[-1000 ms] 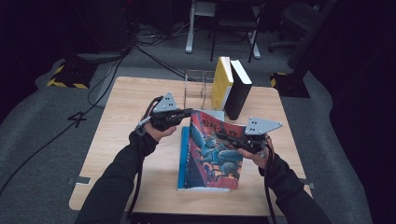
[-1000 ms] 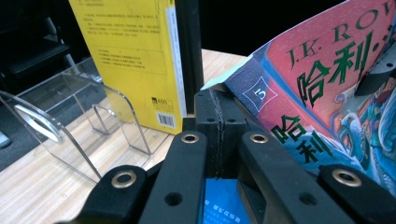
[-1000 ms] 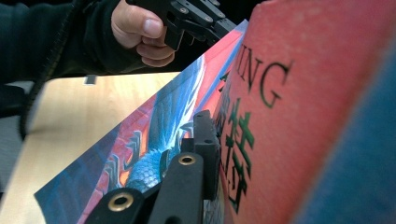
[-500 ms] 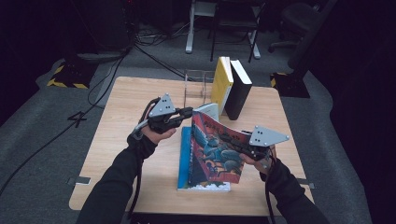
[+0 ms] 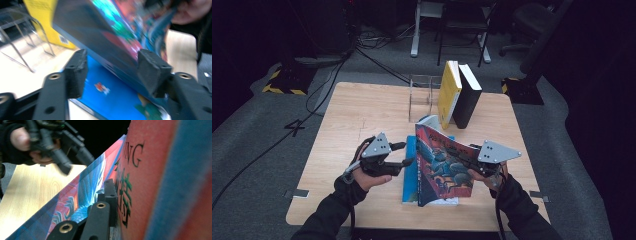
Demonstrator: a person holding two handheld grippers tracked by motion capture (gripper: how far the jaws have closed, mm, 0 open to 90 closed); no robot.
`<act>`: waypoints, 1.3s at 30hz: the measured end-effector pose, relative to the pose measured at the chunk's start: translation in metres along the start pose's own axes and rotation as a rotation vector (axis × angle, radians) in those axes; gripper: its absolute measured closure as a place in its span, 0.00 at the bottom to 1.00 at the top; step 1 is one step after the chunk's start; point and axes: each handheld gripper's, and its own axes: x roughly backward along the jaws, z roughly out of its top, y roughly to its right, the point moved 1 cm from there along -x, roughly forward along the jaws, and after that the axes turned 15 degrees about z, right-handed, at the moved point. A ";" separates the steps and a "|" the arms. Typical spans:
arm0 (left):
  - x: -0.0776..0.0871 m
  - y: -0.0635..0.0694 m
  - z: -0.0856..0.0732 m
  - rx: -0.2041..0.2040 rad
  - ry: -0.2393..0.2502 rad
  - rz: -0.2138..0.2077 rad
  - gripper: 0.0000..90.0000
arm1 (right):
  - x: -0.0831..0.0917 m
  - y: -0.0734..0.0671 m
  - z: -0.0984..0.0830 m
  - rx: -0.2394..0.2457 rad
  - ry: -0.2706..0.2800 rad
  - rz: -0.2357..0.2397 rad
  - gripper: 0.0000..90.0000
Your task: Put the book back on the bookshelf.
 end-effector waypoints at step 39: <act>-0.049 0.020 -0.001 -0.135 0.142 0.205 0.69 | 0.007 0.030 0.013 0.013 0.003 -0.061 0.93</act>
